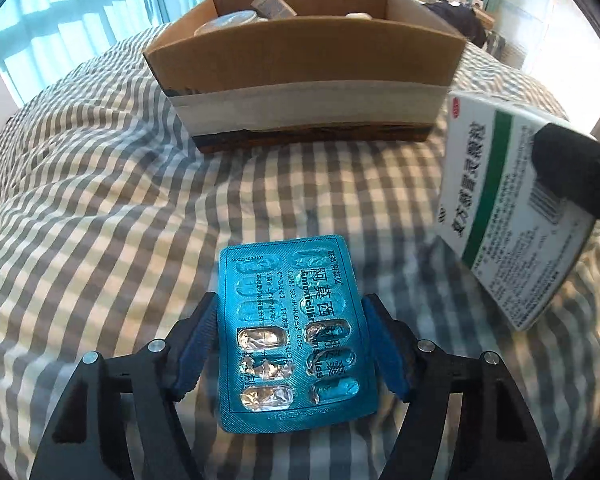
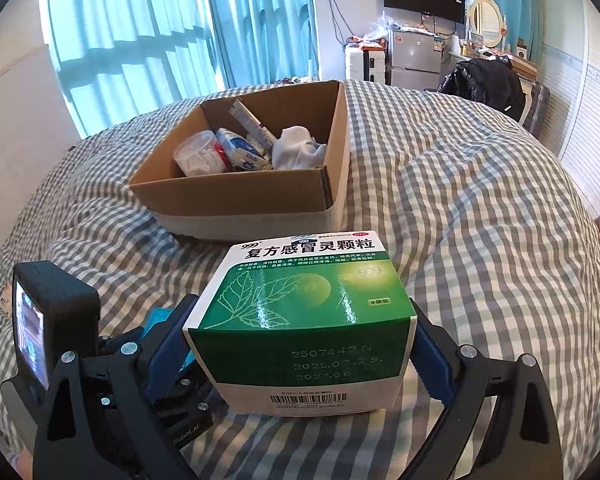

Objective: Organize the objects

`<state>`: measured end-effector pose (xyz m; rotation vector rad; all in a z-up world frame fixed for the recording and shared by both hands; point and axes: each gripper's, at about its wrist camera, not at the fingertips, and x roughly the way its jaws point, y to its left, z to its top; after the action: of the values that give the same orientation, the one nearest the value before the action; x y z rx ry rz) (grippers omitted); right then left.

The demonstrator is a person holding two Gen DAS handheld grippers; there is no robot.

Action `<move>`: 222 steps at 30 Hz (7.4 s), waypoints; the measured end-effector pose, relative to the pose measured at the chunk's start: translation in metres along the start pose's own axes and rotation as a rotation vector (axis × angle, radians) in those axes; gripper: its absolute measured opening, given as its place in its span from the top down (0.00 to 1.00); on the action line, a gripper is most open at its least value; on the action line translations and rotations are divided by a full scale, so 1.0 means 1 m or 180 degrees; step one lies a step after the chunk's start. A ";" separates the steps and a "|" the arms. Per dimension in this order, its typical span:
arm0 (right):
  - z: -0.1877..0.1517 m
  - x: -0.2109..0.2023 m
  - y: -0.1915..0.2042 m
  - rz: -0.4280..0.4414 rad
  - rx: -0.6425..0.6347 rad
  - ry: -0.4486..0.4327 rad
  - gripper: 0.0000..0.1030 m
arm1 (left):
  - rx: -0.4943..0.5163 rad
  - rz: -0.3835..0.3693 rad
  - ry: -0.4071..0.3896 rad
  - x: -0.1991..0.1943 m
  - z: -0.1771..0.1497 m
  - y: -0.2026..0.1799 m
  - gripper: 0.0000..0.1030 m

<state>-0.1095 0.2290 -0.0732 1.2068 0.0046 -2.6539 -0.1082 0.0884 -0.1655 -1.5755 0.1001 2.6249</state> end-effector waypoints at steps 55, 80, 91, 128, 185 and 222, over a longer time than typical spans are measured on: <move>0.205 -0.092 0.019 0.0118 -0.0195 -0.1162 0.07 | -0.0239 -0.0253 -0.1405 -0.127 0.224 0.071 0.29; 0.215 0.118 -0.018 0.0275 0.0128 -0.0378 0.06 | 0.0029 -0.0450 -0.0718 0.036 0.243 0.058 0.28; 0.215 0.100 -0.023 0.0170 0.0243 -0.0416 0.04 | 0.0010 -0.0352 -0.0729 0.023 0.243 0.063 0.11; 0.146 -0.288 0.013 -0.0306 -0.0002 -0.1992 0.01 | 0.0132 -0.0078 -0.2704 -0.360 0.117 0.078 0.00; -0.029 -0.164 0.031 -0.0460 -0.0132 -0.1687 0.01 | -0.0232 -0.0055 -0.2282 -0.222 -0.031 0.072 0.00; -0.029 -0.160 0.042 -0.0460 -0.0095 -0.1646 0.01 | -0.0223 0.0009 -0.2256 -0.219 -0.033 0.072 0.00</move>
<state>0.0223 0.2229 0.0309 0.4982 0.0469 -2.9985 0.0158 0.0062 0.0131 -0.5737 -0.0359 3.0290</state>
